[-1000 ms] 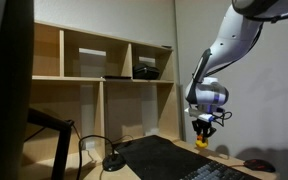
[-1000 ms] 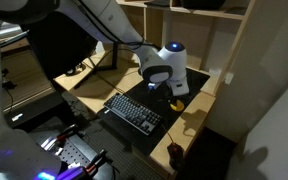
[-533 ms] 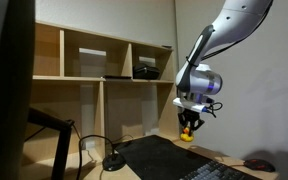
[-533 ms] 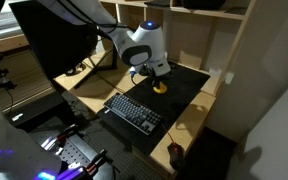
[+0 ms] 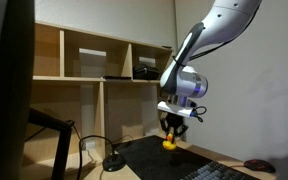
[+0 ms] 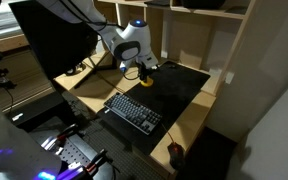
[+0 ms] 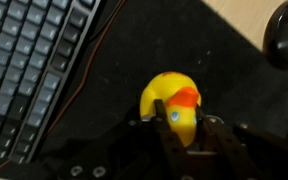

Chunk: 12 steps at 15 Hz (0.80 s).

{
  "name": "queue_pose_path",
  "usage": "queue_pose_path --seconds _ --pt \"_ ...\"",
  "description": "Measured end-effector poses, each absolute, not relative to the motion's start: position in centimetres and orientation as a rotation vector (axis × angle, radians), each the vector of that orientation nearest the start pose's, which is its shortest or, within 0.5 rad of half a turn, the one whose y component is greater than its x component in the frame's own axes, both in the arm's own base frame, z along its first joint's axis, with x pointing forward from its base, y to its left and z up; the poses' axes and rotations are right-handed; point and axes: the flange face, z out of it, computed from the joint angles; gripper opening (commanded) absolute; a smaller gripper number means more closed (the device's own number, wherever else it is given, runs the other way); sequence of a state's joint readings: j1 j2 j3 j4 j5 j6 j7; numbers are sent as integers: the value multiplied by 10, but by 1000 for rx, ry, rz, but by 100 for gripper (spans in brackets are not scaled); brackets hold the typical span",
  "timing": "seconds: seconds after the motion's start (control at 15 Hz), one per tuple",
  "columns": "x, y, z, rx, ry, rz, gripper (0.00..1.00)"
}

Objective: Move the rubber duck and the mouse to the left

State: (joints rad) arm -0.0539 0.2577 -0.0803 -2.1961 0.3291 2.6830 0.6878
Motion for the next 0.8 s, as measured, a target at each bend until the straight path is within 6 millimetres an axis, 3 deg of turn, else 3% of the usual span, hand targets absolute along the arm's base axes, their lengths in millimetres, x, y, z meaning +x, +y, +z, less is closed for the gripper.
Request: queue_pose_path --seconds 0.13,0.2,0.27,0.33,0.4,0.6,0.8 --pt "576 -24 288 -2552 1365 -226 7" --pt "576 2 288 -2582 1286 -215 27" --pt "576 21 289 -2605 1208 -209 27" --pt "575 31 291 -2615 1156 -208 27" --pt "575 33 293 -2622 1130 -210 7" --pt "575 30 294 -2630 1119 -211 7" --pt "572 63 280 -2667 1017 -162 7"
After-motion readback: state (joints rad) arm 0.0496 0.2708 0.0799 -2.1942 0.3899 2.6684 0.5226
